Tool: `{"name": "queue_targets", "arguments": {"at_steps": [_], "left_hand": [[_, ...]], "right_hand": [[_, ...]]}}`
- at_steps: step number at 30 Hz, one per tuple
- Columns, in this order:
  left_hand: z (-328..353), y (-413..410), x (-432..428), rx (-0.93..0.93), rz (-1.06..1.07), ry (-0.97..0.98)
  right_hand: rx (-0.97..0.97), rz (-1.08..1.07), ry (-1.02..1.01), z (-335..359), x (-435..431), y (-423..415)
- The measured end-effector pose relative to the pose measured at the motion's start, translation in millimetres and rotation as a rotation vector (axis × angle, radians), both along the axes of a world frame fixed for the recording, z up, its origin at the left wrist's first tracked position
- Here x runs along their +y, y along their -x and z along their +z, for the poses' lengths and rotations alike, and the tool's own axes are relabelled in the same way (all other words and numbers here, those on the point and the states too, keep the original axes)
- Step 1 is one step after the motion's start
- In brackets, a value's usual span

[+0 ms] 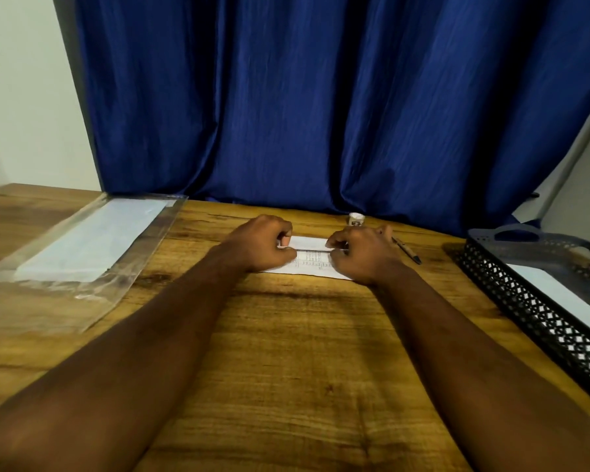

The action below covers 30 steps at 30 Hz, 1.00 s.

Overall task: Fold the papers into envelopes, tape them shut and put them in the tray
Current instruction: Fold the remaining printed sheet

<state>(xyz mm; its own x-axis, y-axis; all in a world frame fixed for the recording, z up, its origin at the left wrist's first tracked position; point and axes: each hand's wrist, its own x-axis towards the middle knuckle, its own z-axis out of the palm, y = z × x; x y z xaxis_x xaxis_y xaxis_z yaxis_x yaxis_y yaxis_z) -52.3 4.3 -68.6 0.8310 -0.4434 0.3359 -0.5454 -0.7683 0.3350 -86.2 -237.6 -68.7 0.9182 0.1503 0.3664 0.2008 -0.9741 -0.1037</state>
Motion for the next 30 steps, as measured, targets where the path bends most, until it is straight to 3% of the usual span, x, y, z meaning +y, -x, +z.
{"name": "queue_targets", "arguments": {"at_steps": [7,10,15,18,24,30], "left_hand": [[-7,-5,-3,-0.026,-0.001,-0.013],[-7,-6,-5,0.102,0.034,-0.126],[-8,-9,-5,0.297,0.05,-0.383],[-7,-7,-8,0.312,0.075,-0.429],[-7,-7,-8,0.319,0.088,-0.39],[-8,-13,-2,0.12,0.077,-0.169]], "right_hand": [[0.001,0.0,-0.055,-2,7,2],[-0.032,0.027,-0.068,-3,18,3],[0.396,0.06,0.028,-9,39,-2],[0.468,0.005,0.05,-10,35,-9],[0.451,-0.153,-0.003,-8,7,-16],[0.337,-0.095,-0.066,-11,-2,-13]]}}
